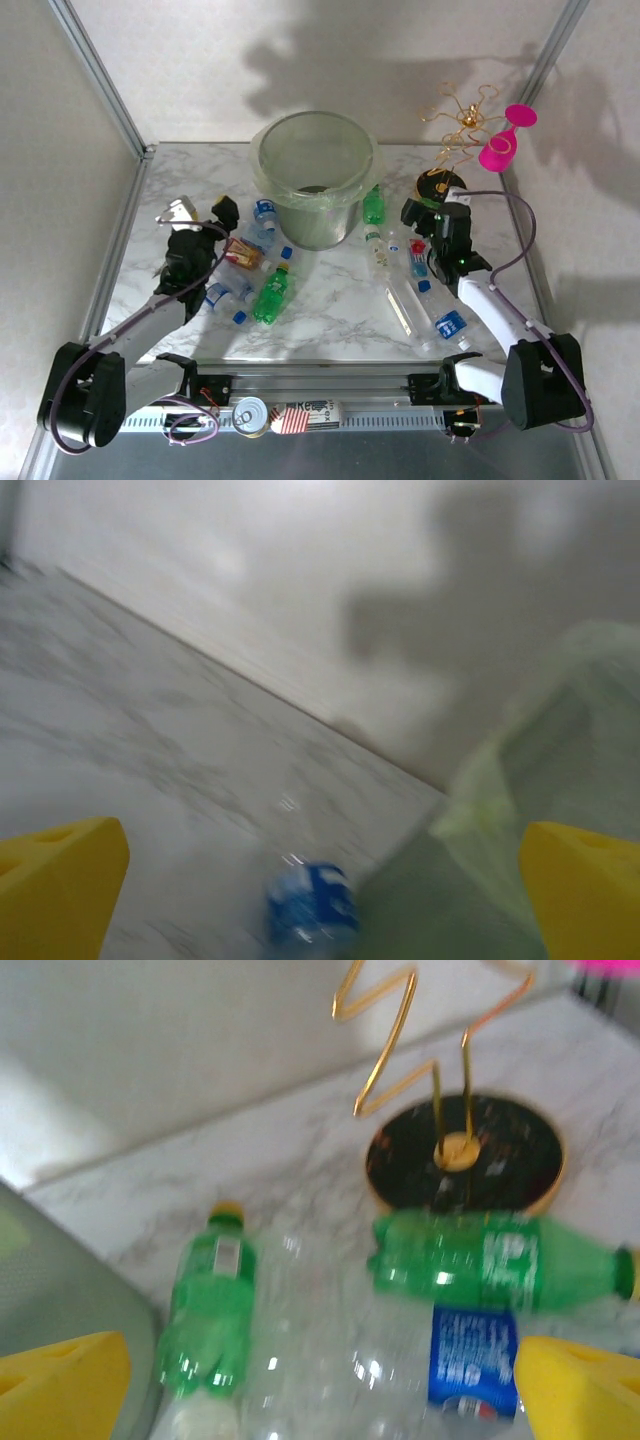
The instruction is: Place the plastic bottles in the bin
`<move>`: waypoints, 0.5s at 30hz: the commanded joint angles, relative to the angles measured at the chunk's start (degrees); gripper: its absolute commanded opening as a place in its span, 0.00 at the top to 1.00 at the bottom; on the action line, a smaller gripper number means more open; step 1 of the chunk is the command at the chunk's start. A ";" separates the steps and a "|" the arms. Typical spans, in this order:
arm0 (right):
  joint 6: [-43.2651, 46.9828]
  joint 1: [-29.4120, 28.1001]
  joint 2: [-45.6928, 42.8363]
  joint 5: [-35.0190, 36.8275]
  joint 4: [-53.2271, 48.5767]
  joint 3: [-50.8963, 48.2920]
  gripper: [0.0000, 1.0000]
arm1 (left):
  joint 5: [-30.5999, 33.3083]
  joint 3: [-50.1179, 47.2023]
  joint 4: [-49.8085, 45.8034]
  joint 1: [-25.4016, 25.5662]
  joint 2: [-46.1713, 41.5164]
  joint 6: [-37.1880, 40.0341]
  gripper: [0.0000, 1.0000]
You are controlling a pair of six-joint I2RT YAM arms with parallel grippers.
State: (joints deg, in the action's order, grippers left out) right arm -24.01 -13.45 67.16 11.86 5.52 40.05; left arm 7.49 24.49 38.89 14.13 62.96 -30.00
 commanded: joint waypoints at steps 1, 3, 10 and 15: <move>-4.78 -0.35 1.18 -5.65 -18.24 4.42 0.01 | -3.37 -0.63 -3.31 4.87 -0.47 -10.65 0.01; -3.38 -0.89 2.11 -9.84 -22.42 6.44 0.07 | -0.80 -0.36 -3.99 7.86 -0.22 -11.63 0.01; -0.56 -8.76 4.89 -14.04 -32.52 10.66 0.16 | 3.55 0.82 -7.74 10.74 0.24 -16.55 0.01; -0.95 -13.43 10.13 -12.64 -31.78 12.22 0.19 | 6.27 0.99 -7.43 10.74 -0.15 -19.10 0.01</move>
State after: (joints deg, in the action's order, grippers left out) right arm -25.12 -25.39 74.43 -1.19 -23.40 50.00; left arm 10.63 24.53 32.25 24.58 63.09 -45.98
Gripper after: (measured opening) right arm 0.813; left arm 0.995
